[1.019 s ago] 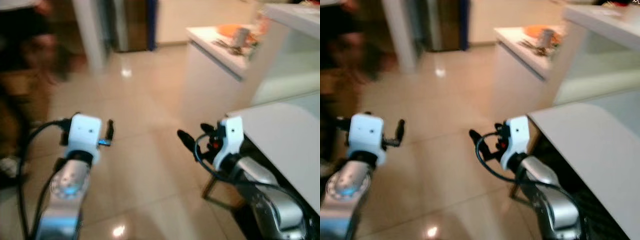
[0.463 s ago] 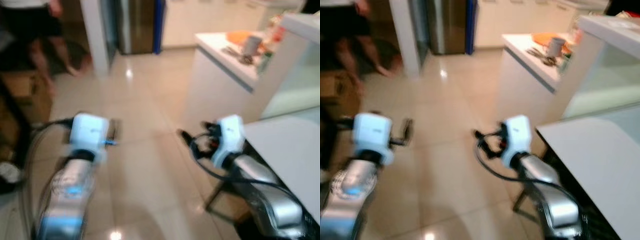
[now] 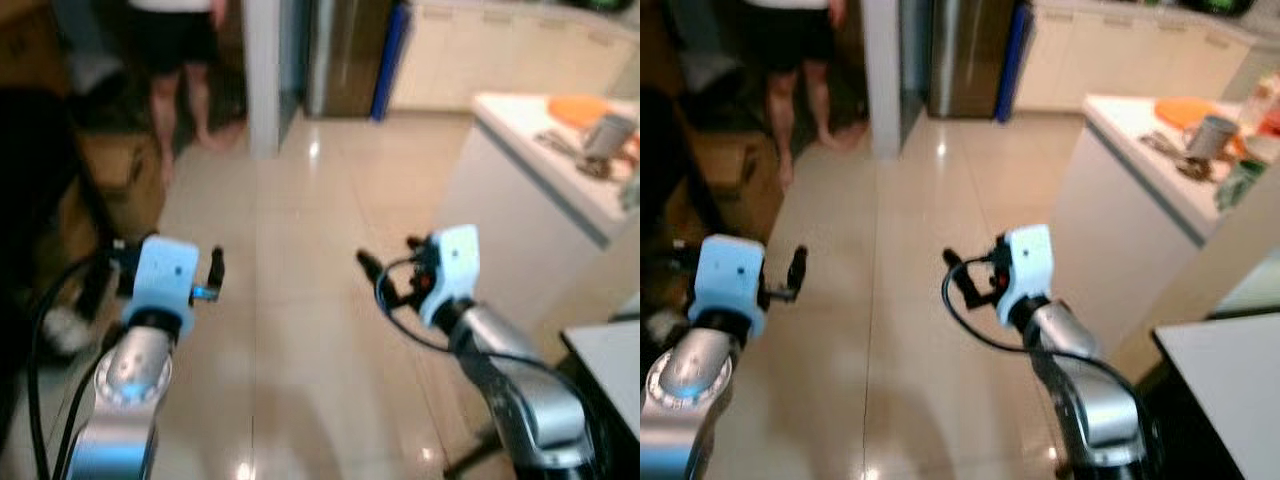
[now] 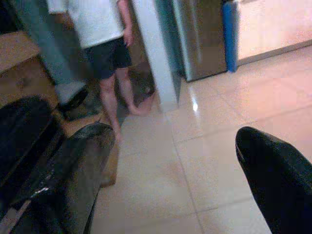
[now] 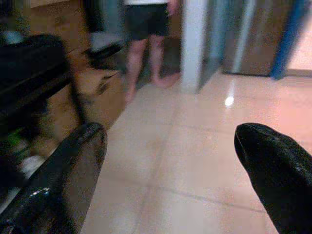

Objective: Setting the table

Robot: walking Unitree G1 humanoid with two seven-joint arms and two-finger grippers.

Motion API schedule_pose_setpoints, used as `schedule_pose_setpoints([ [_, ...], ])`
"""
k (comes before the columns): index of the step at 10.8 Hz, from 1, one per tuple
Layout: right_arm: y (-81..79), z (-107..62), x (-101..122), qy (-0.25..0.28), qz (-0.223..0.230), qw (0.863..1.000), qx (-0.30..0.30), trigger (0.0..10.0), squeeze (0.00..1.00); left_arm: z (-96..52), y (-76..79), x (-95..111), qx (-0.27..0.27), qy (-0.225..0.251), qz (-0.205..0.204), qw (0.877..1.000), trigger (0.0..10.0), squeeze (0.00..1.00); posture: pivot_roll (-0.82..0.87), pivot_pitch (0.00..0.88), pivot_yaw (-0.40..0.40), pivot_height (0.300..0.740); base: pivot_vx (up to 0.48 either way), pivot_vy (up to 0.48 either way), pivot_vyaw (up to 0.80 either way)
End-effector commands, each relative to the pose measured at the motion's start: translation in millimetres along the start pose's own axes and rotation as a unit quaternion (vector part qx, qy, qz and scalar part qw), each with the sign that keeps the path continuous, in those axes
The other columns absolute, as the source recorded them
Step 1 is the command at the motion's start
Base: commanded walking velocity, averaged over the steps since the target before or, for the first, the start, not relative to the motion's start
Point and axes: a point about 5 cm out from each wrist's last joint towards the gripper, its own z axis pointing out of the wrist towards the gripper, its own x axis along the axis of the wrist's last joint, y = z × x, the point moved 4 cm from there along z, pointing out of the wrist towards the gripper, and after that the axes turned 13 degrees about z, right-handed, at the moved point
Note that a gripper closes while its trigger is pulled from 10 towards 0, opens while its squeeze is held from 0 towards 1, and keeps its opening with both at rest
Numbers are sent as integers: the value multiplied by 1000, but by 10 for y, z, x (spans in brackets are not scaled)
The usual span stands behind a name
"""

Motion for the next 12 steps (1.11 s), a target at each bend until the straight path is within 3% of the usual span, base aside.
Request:
schedule_pose_setpoints([
  [1,144,-20,96,25,-11,999,-37,10000,0,30,-3,23,4,8,-14,1000,10000,0,69,0,-38,740,401,0,0],
  [3,264,-47,289,82,-16,994,-72,10000,0,40,-55,-4,25,14,-16,999,10000,0,72,0,-35,740,384,0,0],
  [5,494,-46,245,103,-39,986,-125,10000,0,12,-59,-20,33,28,-28,999,10000,0,77,0,-31,740,379,0,0],
  [6,491,-68,188,105,-33,986,-122,10000,0,13,-60,-98,44,20,-32,998,10000,0,68,0,-31,740,379,0,0],
  [7,480,-114,163,122,12,986,-113,10000,0,21,-19,-90,39,30,-35,998,10000,0,66,0,-37,740,375,0,0],
  [8,535,-130,122,127,25,984,-122,10000,0,8,14,-134,39,22,-40,998,10000,0,73,0,-33,740,375,0,0],
  [9,571,-151,78,130,38,983,-122,10000,0,-37,70,-139,23,26,-24,999,10000,0,99,0,-41,740,375,0,0],
  [12,395,-125,25,116,31,990,-72,10000,0,1,8,-161,26,33,-15,999,10000,0,78,0,-32,740,376,0,0],
])
